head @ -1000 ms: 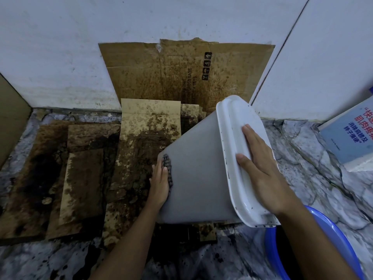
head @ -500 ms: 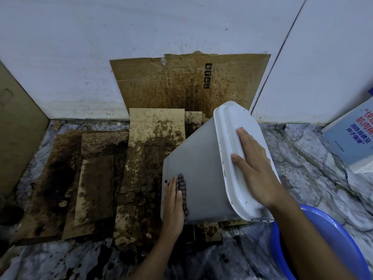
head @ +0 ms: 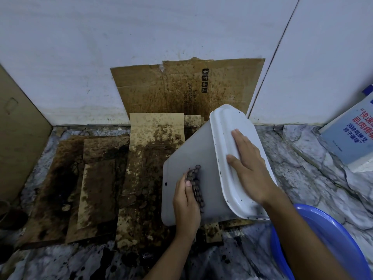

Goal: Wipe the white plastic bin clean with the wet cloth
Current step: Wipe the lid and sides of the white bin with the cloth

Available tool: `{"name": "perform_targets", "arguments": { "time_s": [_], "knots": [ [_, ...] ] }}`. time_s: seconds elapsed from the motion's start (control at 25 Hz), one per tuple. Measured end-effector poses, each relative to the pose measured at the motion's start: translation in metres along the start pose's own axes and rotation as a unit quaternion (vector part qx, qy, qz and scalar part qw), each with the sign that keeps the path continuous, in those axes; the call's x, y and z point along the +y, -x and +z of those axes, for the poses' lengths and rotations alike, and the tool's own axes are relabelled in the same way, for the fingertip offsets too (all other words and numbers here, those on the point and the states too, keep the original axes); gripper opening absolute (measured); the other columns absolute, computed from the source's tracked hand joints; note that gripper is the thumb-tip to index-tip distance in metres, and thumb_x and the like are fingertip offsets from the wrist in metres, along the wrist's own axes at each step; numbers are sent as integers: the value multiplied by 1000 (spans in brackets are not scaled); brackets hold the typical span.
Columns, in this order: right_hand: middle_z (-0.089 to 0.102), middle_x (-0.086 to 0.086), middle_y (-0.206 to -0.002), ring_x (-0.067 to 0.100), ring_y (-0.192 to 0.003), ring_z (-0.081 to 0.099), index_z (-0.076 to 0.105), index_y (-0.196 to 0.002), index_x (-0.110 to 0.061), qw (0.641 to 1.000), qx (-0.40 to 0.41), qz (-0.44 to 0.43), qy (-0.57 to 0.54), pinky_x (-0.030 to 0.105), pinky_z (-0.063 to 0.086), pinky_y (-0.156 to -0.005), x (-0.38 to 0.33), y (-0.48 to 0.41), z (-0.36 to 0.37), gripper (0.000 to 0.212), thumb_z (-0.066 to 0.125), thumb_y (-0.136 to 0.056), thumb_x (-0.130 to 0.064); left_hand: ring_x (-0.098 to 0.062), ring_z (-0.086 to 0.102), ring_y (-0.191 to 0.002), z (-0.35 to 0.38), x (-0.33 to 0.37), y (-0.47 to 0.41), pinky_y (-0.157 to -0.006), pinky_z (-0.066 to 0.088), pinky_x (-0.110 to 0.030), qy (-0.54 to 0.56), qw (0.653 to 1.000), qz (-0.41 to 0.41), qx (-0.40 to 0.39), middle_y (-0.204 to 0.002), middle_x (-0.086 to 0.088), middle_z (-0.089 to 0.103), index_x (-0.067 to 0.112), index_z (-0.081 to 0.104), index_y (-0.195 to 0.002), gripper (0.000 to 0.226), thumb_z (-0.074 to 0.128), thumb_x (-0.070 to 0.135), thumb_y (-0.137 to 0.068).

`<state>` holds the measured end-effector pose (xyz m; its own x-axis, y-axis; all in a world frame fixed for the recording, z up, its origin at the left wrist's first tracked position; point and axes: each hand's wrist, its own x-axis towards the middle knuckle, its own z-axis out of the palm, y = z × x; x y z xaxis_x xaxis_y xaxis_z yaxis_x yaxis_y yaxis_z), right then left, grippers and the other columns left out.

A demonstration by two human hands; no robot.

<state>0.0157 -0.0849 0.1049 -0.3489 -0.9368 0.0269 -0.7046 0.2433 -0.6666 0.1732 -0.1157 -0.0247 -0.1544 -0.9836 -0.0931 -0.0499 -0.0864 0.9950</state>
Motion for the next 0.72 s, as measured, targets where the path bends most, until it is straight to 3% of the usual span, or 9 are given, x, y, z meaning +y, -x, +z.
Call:
{"name": "perform_targets", "arguments": {
  "time_s": [0.12, 0.24, 0.36, 0.44, 0.56, 0.64, 0.72],
  "knots": [
    [3, -24, -166, 1, -153, -1, 9, -159, -39, 1000, 0, -1, 2, 38, 2, -126, -2, -1, 1, 60, 39, -107, -40, -4, 54, -130, 2, 26, -3, -111, 46, -35, 70, 997, -9, 7, -140, 10, 60, 23, 53, -144, 45, 35, 39, -107],
    [2, -25, -165, 1, -153, -3, 8, -159, -40, 1000, 2, -6, 13, 35, 2, -124, -7, -3, 5, 61, 38, -106, -44, 0, 59, -123, 1, 64, -9, -102, 49, -19, 151, 988, -34, -15, -132, 15, 63, 33, 55, -134, 32, 35, 33, -108],
    [1, -26, -165, -1, -152, -5, 9, -159, -41, 1000, 2, -13, 20, 29, 0, -121, -12, -4, 10, 59, 36, -107, -45, 3, 60, -120, 2, 97, -11, -98, 49, -16, 156, 985, -9, -74, -130, 17, 65, 35, 54, -133, 31, 34, 30, -109],
    [4, -26, -164, -2, -152, -3, 13, -159, -40, 1000, 9, -13, 10, 24, -1, -120, -12, -4, 12, 55, 30, -107, -46, 1, 57, -126, 5, 107, -11, -105, 47, -20, 127, 985, 16, -115, -137, 13, 62, 28, 51, -143, 38, 34, 32, -109],
    [15, -20, -165, 0, -153, 5, 23, -157, -36, 999, 33, -13, -41, 27, 3, -125, -13, -3, 12, 53, 22, -106, -49, 2, 28, -148, 12, 110, -8, -119, 28, -20, 54, 984, 62, -160, -158, 16, 39, 32, 39, -153, 45, 35, 37, -108],
    [19, -17, -164, 0, -152, 8, 28, -157, -32, 995, 46, -4, -86, 32, 7, -127, -15, -1, 11, 53, 23, -106, -48, 9, 4, -151, 14, 114, -5, -116, 14, -8, -15, 980, 88, -176, -161, 25, 23, 37, 34, -153, 45, 35, 39, -108],
    [23, -14, -164, 3, -152, 10, 34, -154, -29, 990, 55, 20, -129, 37, 9, -127, -13, 0, 8, 47, 30, -108, -38, 10, -7, -150, 15, 116, -4, -114, 8, -9, -62, 976, 102, -184, -163, 28, 15, 36, 31, -156, 50, 37, 42, -107]
  ]
}}
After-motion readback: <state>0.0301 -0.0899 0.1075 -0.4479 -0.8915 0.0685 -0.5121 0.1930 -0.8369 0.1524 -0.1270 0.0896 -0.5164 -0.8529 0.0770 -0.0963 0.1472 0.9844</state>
